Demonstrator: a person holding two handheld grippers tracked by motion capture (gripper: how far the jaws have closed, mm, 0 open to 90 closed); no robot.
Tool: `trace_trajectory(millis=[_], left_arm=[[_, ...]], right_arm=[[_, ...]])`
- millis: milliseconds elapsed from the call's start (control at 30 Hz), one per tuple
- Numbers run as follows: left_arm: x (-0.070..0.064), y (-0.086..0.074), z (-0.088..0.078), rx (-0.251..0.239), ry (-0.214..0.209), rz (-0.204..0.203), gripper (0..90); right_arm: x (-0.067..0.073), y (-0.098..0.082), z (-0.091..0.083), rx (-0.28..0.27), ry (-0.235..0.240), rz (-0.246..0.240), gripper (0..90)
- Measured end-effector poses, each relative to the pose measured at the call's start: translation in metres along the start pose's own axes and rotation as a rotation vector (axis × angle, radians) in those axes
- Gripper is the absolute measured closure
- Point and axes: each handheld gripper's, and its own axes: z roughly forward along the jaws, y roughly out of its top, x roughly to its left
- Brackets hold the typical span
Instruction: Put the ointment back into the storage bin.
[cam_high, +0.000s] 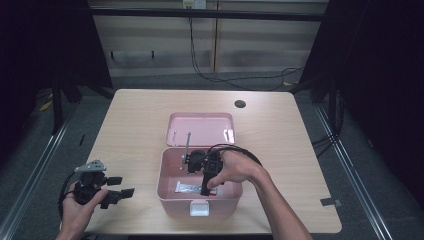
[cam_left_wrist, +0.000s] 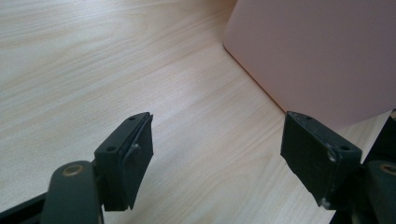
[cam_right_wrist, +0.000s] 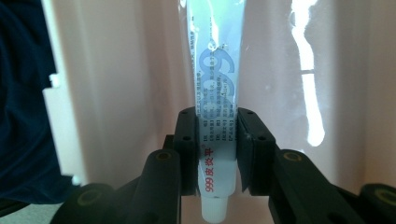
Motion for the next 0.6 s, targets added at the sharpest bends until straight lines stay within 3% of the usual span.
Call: trace_trajectory(millis=[267,600], left_arm=[[0.0,0.0,0.0,-0.001,0.002,-0.001,25.2],[0.0,0.0,0.0,0.0,0.001,-0.001,25.2]], right_arm=[[-0.006,0.0,0.009,0.002,0.037,-0.001,72.0],[-0.004,0.01,0.022,0.02,0.06,-0.046,72.0]])
